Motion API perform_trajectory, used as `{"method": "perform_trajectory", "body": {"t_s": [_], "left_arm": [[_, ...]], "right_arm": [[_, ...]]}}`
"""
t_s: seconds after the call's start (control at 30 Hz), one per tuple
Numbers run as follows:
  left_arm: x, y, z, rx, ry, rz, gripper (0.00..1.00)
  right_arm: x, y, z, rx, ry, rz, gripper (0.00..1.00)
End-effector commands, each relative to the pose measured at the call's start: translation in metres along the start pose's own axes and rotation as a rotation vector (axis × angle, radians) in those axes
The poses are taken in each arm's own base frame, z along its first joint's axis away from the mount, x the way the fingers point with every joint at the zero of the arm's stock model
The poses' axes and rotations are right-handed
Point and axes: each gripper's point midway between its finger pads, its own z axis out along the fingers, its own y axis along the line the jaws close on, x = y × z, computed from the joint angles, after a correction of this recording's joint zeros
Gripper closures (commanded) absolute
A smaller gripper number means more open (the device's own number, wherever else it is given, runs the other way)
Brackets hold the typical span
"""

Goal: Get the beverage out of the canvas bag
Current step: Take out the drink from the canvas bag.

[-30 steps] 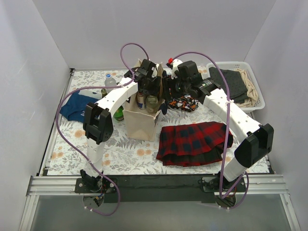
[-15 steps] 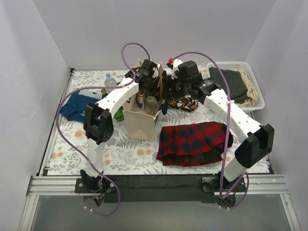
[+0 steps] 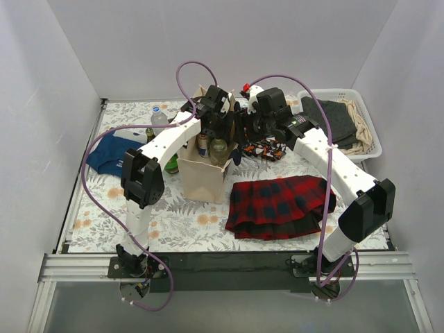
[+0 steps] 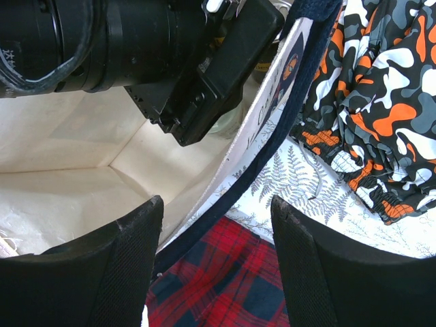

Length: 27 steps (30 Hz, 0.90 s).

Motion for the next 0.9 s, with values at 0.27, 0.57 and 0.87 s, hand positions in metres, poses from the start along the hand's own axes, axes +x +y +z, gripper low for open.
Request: {"method": "perform_trajectory", "body": {"t_s": [0.27,0.57,0.87], "left_arm": [[-0.013,0.001,-0.035,-0.024,-0.041,-0.005,0.43],[-0.007,-0.002,-0.038,-0.01,-0.047,-0.01,0.56],[-0.004,-0.011,-0.034,0.004,-0.029,-0.007,0.85]], "right_arm": [[-0.018,0.003,-0.017,-0.014,-0.075,-0.014,0.3],[-0.017,0.004,-0.018,-0.015,-0.075,-0.012,0.3],[-0.018,0.002,-0.019,-0.01,-0.078,-0.015,0.3]]}}
